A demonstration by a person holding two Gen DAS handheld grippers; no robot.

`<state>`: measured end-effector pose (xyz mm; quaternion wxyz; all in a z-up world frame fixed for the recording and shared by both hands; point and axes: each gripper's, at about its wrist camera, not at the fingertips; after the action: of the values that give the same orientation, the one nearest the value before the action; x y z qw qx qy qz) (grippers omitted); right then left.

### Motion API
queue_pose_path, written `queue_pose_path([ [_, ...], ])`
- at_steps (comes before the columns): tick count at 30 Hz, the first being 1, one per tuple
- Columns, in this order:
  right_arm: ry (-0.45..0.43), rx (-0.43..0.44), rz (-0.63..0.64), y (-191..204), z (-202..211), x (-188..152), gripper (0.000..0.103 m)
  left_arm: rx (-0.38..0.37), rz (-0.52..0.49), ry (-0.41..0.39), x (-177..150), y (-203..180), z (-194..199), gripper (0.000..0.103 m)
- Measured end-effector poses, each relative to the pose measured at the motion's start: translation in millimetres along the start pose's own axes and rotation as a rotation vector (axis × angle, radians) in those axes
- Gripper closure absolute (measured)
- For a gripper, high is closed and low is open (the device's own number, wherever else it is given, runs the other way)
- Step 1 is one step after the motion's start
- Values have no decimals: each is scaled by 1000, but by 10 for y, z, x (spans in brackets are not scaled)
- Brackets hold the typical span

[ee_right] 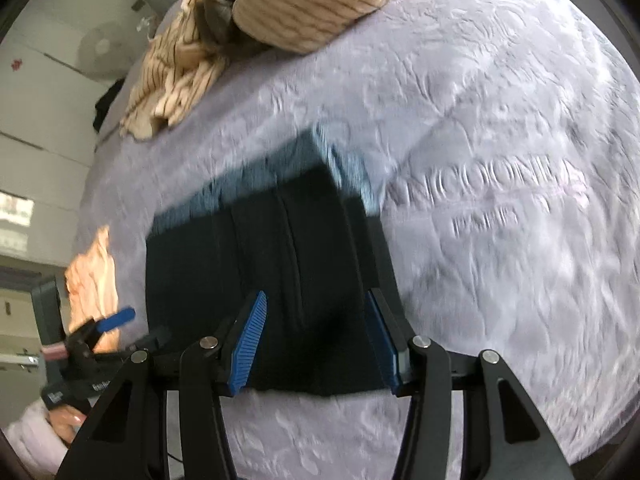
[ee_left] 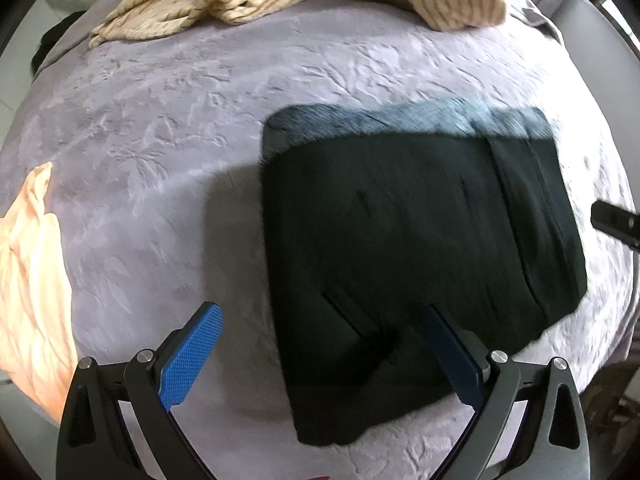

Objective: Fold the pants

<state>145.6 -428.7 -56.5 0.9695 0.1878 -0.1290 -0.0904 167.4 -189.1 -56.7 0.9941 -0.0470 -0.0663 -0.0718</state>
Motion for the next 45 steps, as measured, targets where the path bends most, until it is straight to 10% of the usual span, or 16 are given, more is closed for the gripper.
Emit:
queue_pose_path([
  [8,11,61,7,-71,-439,669,49,55,25,9,91,9,-134,2],
  [10,51,-8,30,-60,-545,711,75,59,27,13,96,-4,-157,2],
  [14,67,-34,-18,-182,-539,643,75,55,35,22,108,-2,-182,2],
  [17,73,-6,-42,-283,-395,516,71,45,36,31,117,25,-211,2],
  [21,91,57,-62,-414,-270,315,38,2,60,48,130,120,-263,2],
  [32,147,188,-104,-705,-343,-49,38,-239,132,90,125,436,-335,2],
  [45,210,327,-58,-664,-645,55,34,-348,114,116,137,383,-521,2],
])
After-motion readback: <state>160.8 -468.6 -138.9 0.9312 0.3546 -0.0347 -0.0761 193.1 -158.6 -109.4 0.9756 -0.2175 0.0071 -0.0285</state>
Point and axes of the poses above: each gripper's, at about its wrist camera, not at the fingertips, and z roughly against the way its jaws point, y to its left, x to its top, and after that the axes turned 6 degrees about z, right-handed
